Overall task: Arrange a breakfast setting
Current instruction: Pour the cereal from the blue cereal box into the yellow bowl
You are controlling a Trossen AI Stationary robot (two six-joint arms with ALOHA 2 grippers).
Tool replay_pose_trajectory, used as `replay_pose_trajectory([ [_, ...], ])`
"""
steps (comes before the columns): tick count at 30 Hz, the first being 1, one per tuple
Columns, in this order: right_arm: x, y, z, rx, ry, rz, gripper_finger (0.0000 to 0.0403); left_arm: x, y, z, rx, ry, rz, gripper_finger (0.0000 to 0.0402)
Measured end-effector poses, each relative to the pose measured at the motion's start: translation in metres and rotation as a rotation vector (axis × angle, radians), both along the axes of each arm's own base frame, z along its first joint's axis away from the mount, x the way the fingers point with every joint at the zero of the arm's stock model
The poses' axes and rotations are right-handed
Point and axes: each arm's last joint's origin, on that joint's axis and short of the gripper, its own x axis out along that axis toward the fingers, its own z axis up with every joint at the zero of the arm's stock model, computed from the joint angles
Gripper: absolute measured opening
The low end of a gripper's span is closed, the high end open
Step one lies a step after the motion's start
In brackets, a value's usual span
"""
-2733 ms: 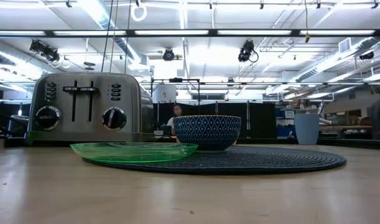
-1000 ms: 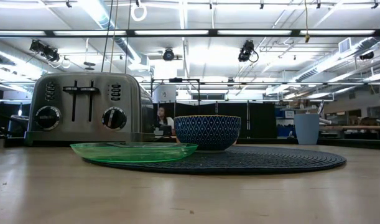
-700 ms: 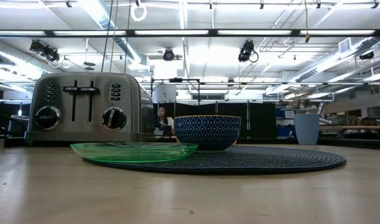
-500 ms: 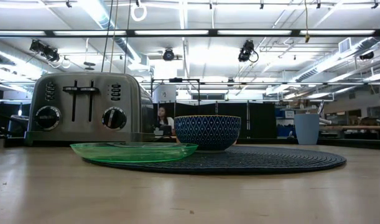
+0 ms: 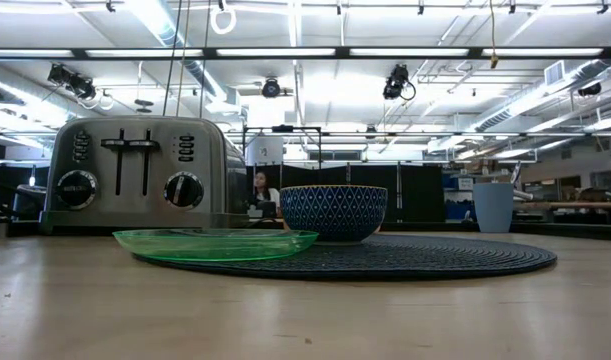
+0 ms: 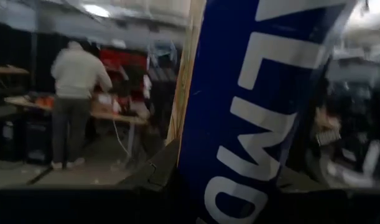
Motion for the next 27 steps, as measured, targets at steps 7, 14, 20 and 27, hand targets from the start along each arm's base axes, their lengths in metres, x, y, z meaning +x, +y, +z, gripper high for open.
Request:
replay_pose_trajectory([
  [7, -0.014, -0.008, 0.013, 0.004, -0.031, -0.164, 0.0374, 0.040, -0.032, -0.045, 0.053, 0.115, -0.067, 0.0128],
  [14, -0.005, -0.008, 0.013, 0.011, 0.002, -0.244, 0.0374, 0.083, -0.071, -0.104, 0.033, 0.146, -0.138, 0.0128],
  [20, 0.015, -0.003, 0.013, -0.022, 0.061, -0.280, 0.0374, 0.110, -0.099, -0.162, 0.054, 0.167, -0.156, 0.0128],
  [27, 0.025, -0.001, 0.012, -0.027, 0.088, -0.283, 0.0374, 0.142, -0.123, -0.201, 0.055, 0.186, -0.173, 0.0127],
])
